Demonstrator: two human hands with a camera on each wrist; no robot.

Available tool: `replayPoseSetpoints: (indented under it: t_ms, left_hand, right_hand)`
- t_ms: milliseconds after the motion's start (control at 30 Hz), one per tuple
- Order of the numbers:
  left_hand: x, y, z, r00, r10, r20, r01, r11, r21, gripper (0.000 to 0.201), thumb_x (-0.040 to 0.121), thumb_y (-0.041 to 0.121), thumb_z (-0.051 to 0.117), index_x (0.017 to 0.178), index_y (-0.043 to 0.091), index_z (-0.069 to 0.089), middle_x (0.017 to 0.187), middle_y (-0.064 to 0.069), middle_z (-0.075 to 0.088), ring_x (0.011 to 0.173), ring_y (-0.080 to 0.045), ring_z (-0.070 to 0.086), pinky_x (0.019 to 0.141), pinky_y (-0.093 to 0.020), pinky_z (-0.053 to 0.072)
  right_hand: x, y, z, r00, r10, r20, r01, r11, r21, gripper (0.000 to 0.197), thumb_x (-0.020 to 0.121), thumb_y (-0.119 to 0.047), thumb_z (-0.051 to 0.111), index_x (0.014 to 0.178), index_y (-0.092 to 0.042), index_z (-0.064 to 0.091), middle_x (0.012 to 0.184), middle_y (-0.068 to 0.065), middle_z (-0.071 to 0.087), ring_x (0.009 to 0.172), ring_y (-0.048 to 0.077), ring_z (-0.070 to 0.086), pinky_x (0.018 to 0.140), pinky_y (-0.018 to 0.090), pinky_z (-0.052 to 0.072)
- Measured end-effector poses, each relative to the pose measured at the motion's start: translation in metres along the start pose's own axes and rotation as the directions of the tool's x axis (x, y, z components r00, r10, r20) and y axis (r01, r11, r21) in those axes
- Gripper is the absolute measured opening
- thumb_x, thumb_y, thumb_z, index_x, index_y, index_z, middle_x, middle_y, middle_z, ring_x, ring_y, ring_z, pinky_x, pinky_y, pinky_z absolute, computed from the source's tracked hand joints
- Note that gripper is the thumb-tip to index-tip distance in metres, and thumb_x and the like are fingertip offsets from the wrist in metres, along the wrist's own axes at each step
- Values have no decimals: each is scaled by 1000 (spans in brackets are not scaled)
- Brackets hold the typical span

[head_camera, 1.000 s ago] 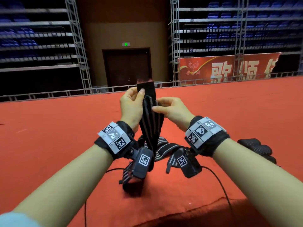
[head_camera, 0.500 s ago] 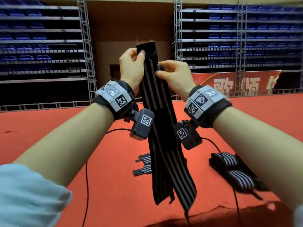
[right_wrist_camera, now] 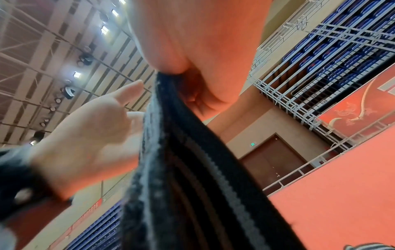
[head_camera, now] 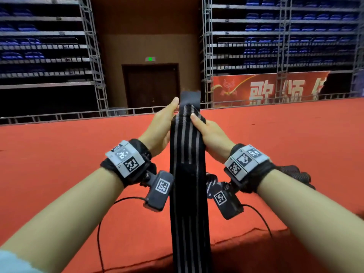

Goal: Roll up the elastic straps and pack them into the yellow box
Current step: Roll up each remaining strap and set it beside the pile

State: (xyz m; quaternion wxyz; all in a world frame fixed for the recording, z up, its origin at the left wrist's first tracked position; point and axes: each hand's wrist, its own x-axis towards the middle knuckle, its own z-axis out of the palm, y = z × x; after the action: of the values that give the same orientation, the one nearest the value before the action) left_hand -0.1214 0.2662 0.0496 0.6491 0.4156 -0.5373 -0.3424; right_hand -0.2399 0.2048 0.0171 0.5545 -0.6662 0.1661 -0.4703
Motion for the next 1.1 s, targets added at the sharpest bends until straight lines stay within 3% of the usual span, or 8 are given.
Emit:
replayPoseSetpoints:
  t_ms: [200, 400, 533, 667, 867, 967, 1033, 1100]
  left_hand:
    - [-6, -62, 0, 993, -1, -118, 8, 998, 60, 36, 104, 26, 38, 128, 2, 48, 126, -18, 61, 117, -28, 60, 102, -42, 46]
    - [5, -87, 3, 985, -30, -170, 63, 979, 195, 23, 104, 33, 34, 103, 15, 49, 103, -6, 62, 95, -18, 63, 84, -35, 52]
    - [6, -113, -8, 988, -11, -154, 52, 961, 271, 22, 102, 35, 41, 93, 15, 46, 92, -4, 58, 83, -15, 58, 80, -39, 50]
    - [-2, -160, -24, 990, -121, -71, 138, 932, 334, 28, 102, 33, 44, 103, 8, 58, 97, -10, 66, 84, -19, 62, 76, -38, 51]
    - [-21, -248, -45, 965, -224, -135, 255, 920, 298, 25, 101, 22, 47, 106, 5, 65, 105, -15, 71, 95, -26, 69, 85, -39, 55]
    - [-29, -285, -51, 928, -324, -184, 364, 894, 260, 22, 101, 13, 46, 106, 3, 65, 103, -9, 70, 84, -9, 68, 79, -25, 51]
    - [-33, -305, -54, 903, -378, -204, 419, 880, 223, 21, 100, 13, 47, 107, 5, 66, 101, -8, 71, 89, -16, 68, 79, -26, 52]
    - [-35, -313, -54, 881, -424, -211, 457, 878, 145, 21, 100, 13, 48, 108, 5, 66, 105, -12, 71, 98, -27, 68, 86, -33, 54]
  right_hand:
    - [3, 23, -5, 997, 34, 72, -31, 998, -48, 27, 103, -31, 42, 103, -21, 67, 101, 2, 73, 93, 13, 70, 84, 24, 54]
    - [6, 37, -20, 978, 68, 197, -16, 966, -256, 27, 96, -17, 56, 123, -15, 59, 109, 6, 70, 95, 14, 69, 76, 24, 53]
    - [0, 68, -43, 979, 137, 153, -87, 950, -299, 12, 98, -14, 53, 106, -16, 63, 78, -7, 69, 67, 11, 64, 52, 22, 48]
    - [-3, 119, -50, 978, 197, 73, -172, 950, -260, 14, 98, -18, 54, 106, -14, 65, 94, 12, 71, 80, 24, 66, 66, 36, 54]
    - [-12, 196, -48, 924, 381, 37, -365, 907, -212, 16, 100, -13, 50, 112, -9, 59, 77, -1, 65, 50, 2, 61, 43, 17, 43]
    - [-22, 236, -46, 889, 457, -1, -451, 876, -170, 18, 100, -12, 47, 110, -11, 62, 90, 6, 69, 66, 8, 69, 56, 23, 54]
    - [-27, 262, -47, 873, 486, -43, -486, 861, -151, 18, 99, -13, 49, 105, -16, 66, 106, 17, 71, 94, 29, 70, 86, 46, 56]
    - [-30, 275, -48, 859, 508, -64, -512, 856, -70, 19, 98, -11, 51, 107, -13, 68, 113, 21, 68, 106, 41, 63, 96, 56, 45]
